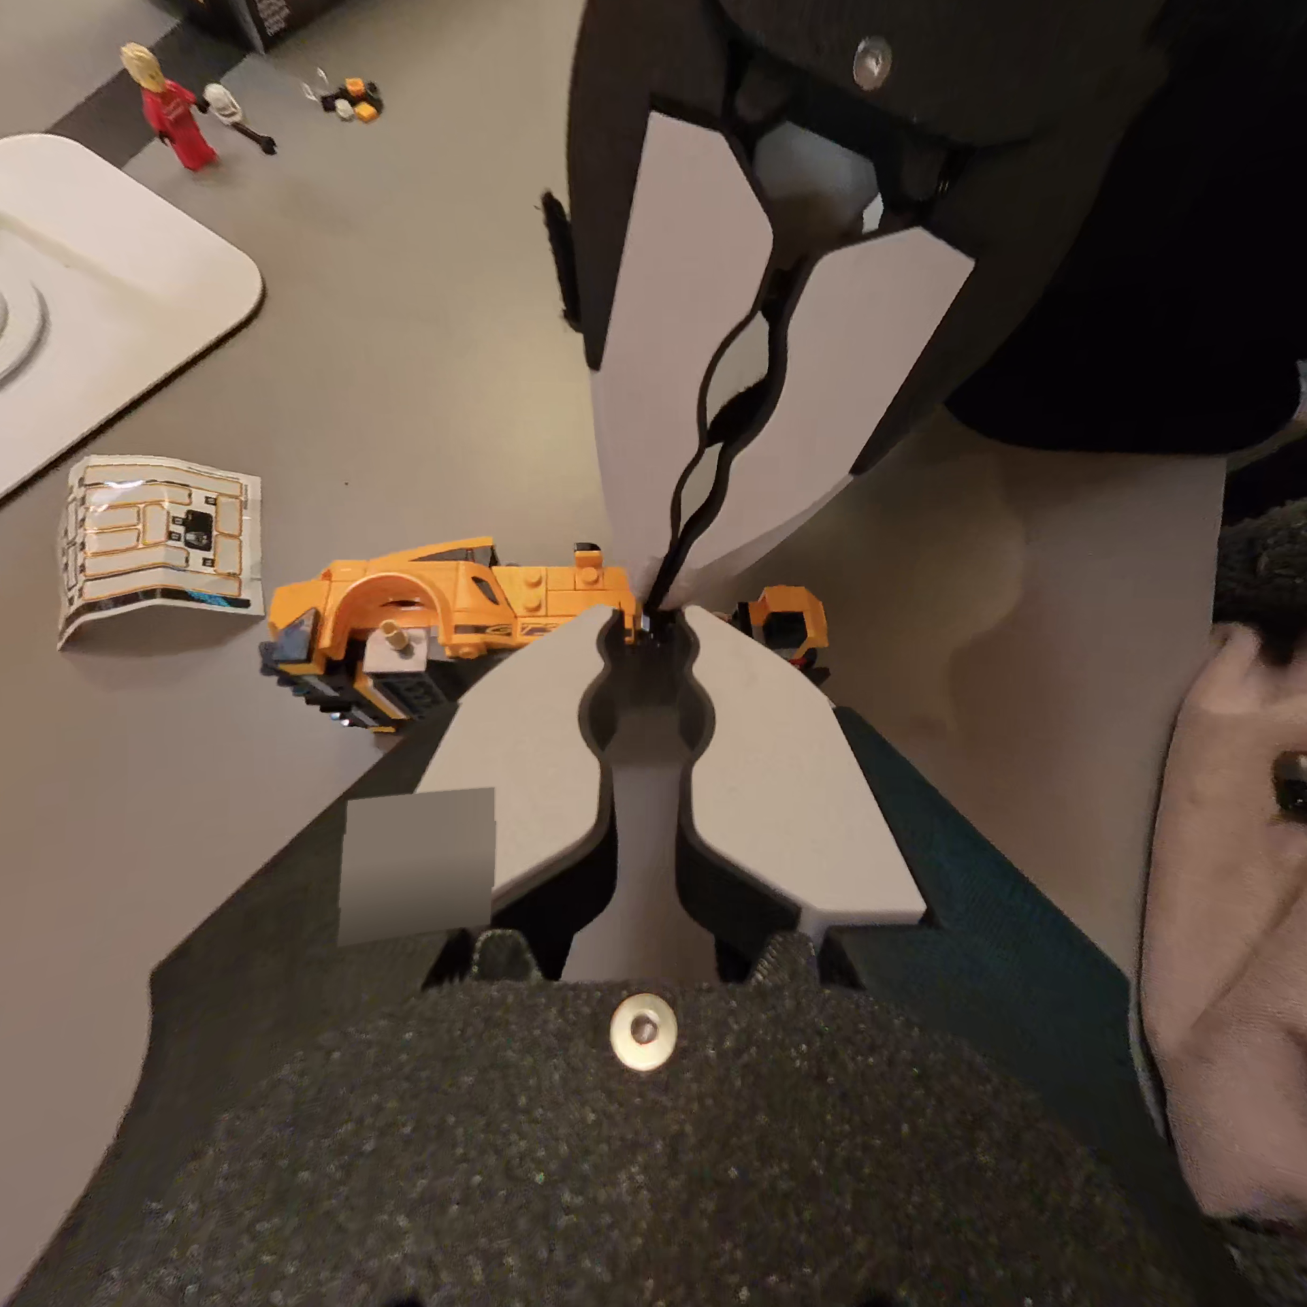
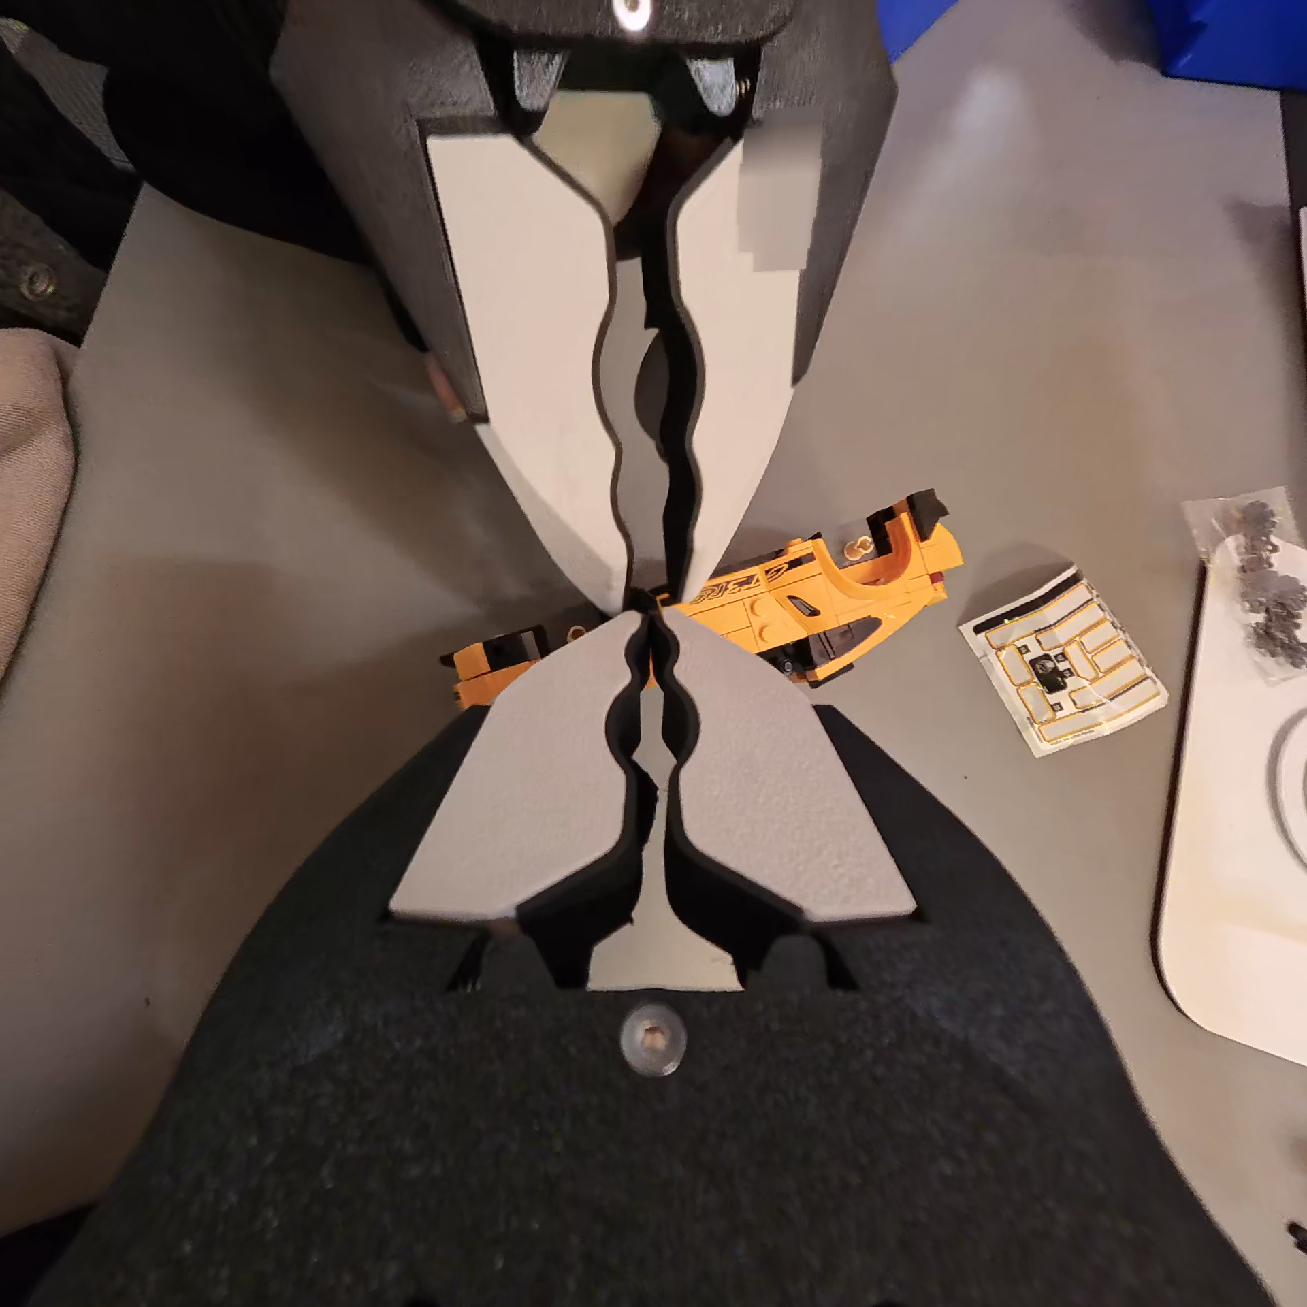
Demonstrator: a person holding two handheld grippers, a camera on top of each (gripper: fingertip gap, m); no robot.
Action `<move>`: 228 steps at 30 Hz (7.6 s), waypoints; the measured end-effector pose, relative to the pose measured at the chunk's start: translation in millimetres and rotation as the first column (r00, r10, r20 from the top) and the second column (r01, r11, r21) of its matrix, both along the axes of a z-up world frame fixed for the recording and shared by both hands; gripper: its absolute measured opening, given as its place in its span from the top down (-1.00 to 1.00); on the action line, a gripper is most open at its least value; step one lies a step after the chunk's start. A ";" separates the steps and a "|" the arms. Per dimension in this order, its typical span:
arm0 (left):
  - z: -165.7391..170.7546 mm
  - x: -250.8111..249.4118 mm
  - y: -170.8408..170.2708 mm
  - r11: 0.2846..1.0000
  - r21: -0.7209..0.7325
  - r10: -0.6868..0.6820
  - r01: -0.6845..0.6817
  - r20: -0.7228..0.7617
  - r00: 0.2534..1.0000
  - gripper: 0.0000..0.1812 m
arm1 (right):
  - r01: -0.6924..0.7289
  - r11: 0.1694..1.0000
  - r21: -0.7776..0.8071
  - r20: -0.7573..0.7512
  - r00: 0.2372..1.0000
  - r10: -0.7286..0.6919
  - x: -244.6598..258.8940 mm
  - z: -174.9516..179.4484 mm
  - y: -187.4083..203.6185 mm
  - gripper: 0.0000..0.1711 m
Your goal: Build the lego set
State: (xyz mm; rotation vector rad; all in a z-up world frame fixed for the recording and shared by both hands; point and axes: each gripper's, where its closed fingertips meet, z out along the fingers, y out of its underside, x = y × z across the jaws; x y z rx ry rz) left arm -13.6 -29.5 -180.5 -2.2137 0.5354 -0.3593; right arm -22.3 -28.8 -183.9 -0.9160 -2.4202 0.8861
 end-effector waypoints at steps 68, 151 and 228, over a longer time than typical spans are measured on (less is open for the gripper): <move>-4.4 -8.9 -8.1 0.996 -0.084 -0.033 0.009 -0.290 0.957 0.92 | 0.017 0.932 -0.362 -0.001 1.000 -0.018 4.2 -19.7 -3.9 0.82; 30.5 -24.7 13.3 0.992 0.110 -0.049 0.055 -0.058 0.997 0.73 | 0.120 0.821 -0.558 0.015 0.991 -0.135 10.2 2.7 4.1 0.59; -31.0 9.8 -36.4 0.987 -0.090 -0.119 0.134 0.150 0.981 0.48 | 0.295 0.879 0.374 -0.320 0.931 -0.176 55.0 0.6 -13.7 0.90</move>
